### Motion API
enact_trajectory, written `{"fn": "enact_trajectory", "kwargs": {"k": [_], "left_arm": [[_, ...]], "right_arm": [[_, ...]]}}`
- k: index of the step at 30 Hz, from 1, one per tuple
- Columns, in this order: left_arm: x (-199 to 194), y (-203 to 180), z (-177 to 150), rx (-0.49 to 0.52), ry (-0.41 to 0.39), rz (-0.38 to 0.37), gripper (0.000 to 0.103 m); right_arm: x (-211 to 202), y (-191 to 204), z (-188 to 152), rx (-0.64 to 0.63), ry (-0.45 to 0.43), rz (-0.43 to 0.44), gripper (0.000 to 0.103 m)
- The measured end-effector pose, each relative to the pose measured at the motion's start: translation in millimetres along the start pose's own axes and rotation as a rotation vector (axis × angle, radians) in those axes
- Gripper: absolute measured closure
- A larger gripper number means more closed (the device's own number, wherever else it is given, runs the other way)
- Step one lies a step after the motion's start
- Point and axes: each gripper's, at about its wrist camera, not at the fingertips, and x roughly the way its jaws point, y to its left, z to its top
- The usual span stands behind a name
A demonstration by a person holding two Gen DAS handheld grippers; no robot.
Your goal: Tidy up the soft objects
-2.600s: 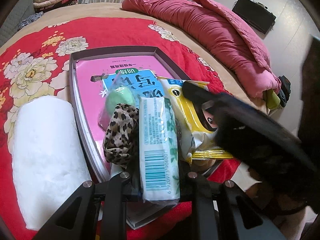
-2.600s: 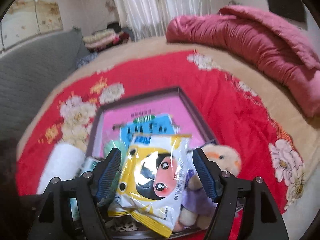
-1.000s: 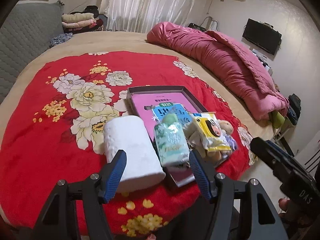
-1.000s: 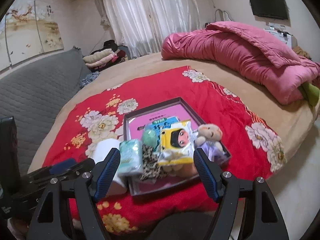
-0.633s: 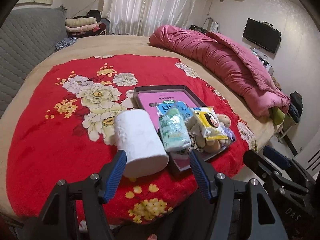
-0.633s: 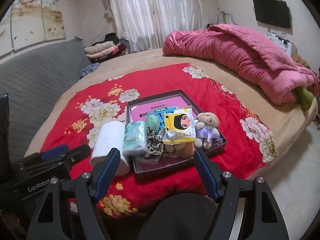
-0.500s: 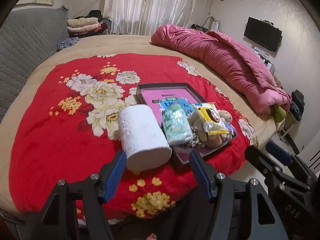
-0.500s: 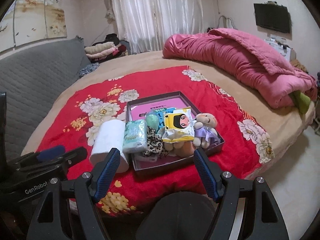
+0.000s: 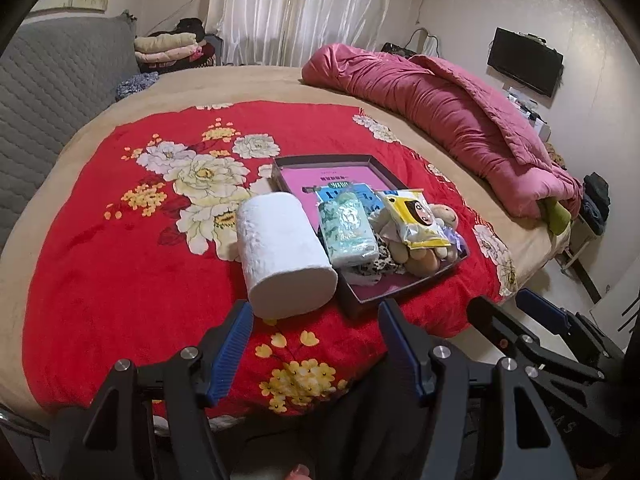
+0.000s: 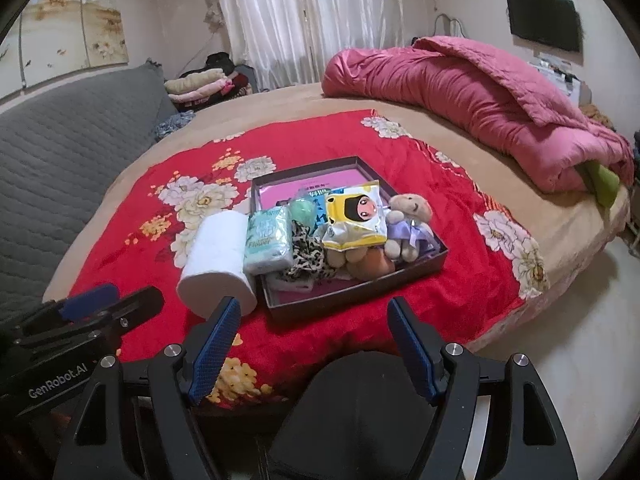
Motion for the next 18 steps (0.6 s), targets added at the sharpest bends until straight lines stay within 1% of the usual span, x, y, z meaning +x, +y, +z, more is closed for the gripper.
{"fn": "enact_trajectory", "kwargs": {"k": [8,18], "left_arm": [[7,0,-5,-0.007,0.027,0.017,0.038],[14,-2,-13,0.022,0.036,0.038,0.038]], "right_arm": [[-2,-3,-3,0.004,0.004,0.007,0.026],[4,-2,-7,0.007,0.022,-0.006,0.026]]}}
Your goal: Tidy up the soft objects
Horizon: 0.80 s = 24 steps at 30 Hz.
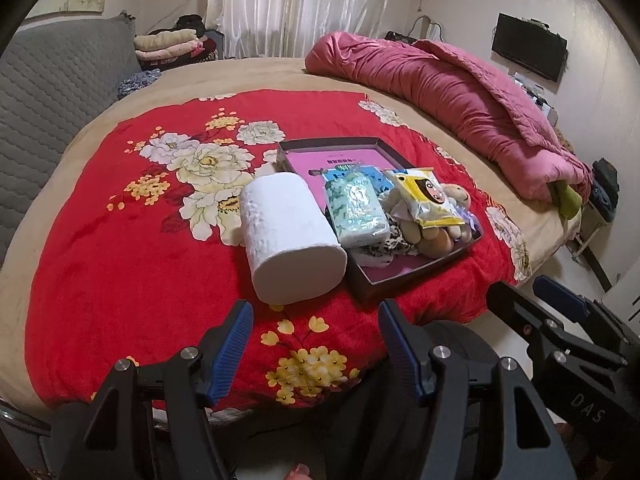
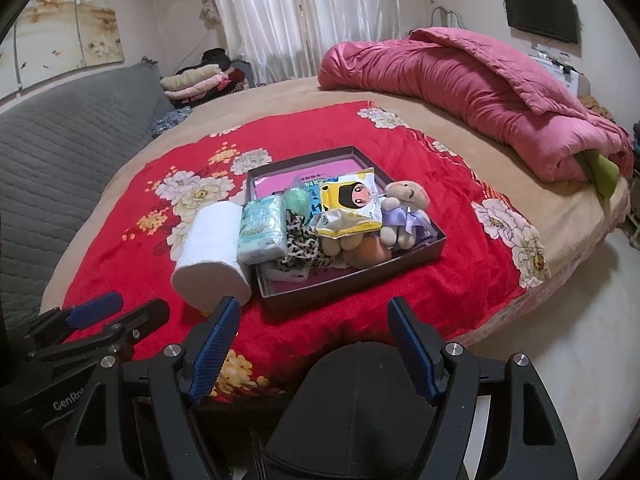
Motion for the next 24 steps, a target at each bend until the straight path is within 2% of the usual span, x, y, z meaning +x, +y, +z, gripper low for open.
{"fn": "enact_trajectory", "kwargs": {"k": [24], "left_arm": [[5.7,4.8,-2.3,0.007,0.014,0.019,0.038]], "right_arm": [[9.8,10.0,-3.1,-0.049,0.027,-0.009,0.026]]}}
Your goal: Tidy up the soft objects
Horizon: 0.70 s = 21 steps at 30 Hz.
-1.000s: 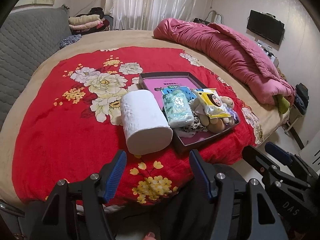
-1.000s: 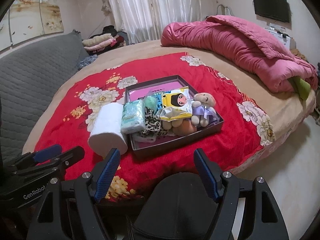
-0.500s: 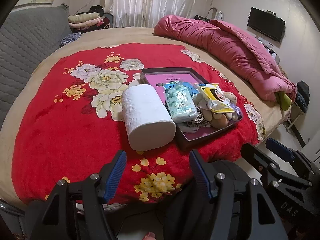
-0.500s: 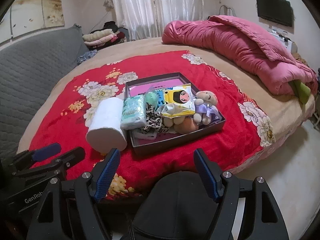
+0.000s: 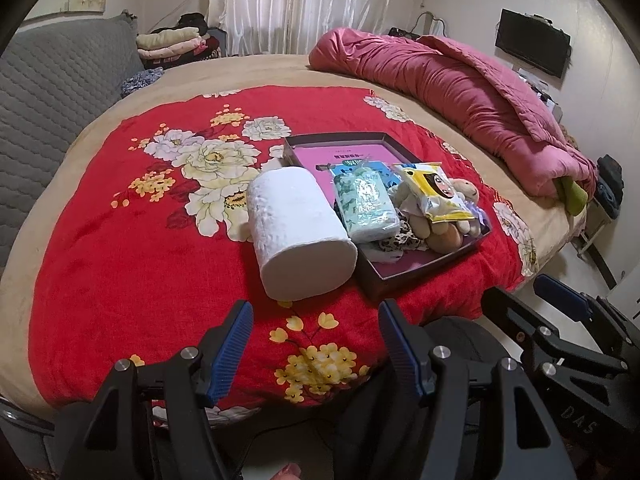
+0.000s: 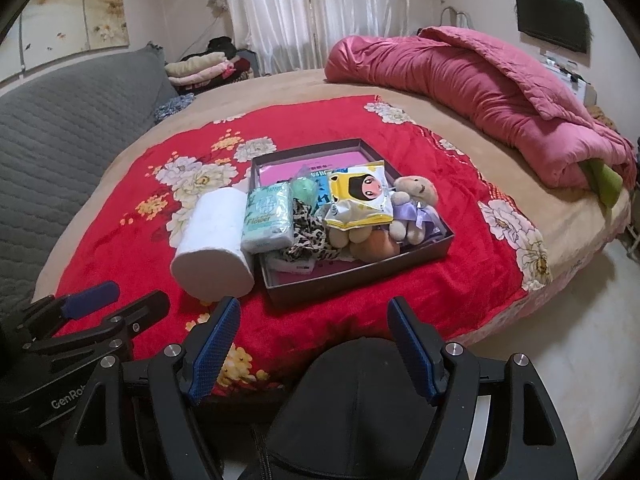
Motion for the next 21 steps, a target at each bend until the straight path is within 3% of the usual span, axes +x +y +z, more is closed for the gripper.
{"fn": "enact_trajectory", "kwargs": {"k": [21], "left_arm": [[-1.3,-1.1,-1.2,0.012,-0.001,0.004,0.038]], "right_arm": [[3.3,2.7,-0.9,-0.008,0.012,0.005,0.026]]}}
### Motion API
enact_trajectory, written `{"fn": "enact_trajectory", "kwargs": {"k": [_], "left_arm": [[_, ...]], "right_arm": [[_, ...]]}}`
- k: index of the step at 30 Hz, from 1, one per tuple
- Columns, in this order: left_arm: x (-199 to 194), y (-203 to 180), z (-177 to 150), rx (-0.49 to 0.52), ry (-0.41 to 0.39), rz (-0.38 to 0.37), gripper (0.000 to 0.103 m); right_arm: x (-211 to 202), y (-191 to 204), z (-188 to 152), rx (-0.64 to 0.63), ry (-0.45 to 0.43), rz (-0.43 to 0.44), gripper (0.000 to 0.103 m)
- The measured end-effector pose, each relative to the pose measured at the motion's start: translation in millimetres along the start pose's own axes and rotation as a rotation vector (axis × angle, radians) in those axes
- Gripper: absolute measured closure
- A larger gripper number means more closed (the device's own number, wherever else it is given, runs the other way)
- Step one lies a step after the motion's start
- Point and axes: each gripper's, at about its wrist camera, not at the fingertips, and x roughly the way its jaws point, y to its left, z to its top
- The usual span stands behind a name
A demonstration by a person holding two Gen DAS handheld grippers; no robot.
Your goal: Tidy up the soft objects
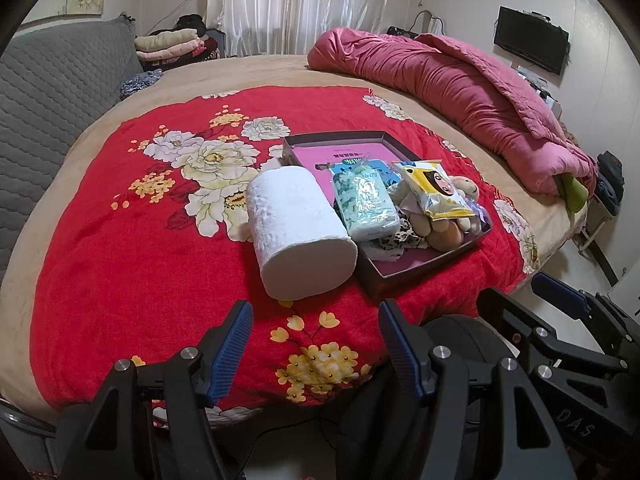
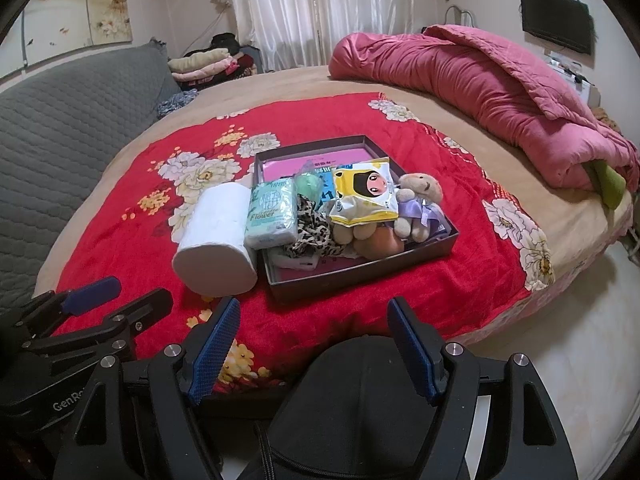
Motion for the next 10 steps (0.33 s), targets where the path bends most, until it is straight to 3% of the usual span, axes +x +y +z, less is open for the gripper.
{"fn": "enact_trajectory", "kwargs": {"k": [10], "left_arm": [[5.5,3.2,-2.7,-0.012,0.016,-0.022,0.038]], "right_arm": [[2.9,-4.3,5.0,0.010,0.012,0.032,0.026]]}}
